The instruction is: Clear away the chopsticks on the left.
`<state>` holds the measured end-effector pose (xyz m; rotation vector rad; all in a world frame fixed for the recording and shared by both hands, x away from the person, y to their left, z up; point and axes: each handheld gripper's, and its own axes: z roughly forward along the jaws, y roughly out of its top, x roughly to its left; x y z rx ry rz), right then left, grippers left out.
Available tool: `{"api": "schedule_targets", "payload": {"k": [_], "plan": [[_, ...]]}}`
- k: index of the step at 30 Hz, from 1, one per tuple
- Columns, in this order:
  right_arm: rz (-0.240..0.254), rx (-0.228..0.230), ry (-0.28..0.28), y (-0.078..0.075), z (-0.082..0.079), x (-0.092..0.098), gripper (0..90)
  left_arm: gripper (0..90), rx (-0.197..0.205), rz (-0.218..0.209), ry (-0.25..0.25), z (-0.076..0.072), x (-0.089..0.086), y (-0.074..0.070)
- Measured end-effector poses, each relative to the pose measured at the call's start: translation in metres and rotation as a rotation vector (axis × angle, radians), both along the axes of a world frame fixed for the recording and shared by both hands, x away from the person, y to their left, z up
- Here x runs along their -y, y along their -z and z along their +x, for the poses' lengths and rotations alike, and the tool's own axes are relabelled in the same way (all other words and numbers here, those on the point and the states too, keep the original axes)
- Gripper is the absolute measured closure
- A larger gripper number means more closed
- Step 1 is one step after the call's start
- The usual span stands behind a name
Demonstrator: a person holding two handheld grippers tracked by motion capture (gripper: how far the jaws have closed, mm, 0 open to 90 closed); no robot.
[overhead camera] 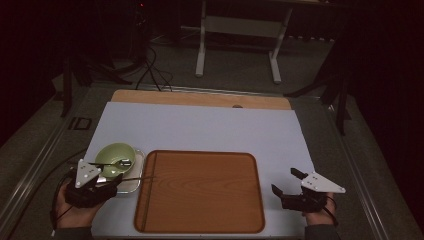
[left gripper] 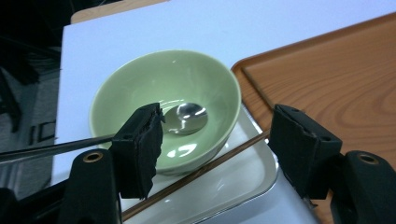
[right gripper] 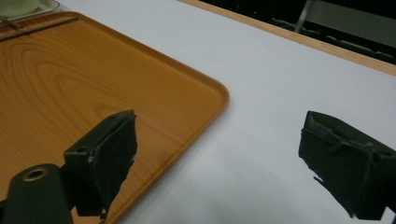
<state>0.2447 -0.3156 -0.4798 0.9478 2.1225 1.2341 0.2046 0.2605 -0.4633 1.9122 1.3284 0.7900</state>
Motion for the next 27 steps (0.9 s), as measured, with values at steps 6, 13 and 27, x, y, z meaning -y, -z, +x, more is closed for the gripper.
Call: {"api": "schedule_targets", "payload": {"k": [6,13,27], "plan": [[-0.001,-0.002,-0.002,0.000,0.000,-0.001,10.9,34.9,-0.020,0.019,-0.025,0.001,-0.008,0.004],[0.000,-0.003,-0.002,0.000,0.000,0.000,10.8,32.5,-0.039,0.009,-0.049,0.002,-0.014,0.008],[-0.002,-0.007,-0.005,0.000,0.000,-0.001,10.8,30.4,-0.086,-0.039,-0.099,0.010,-0.029,0.024]]}}
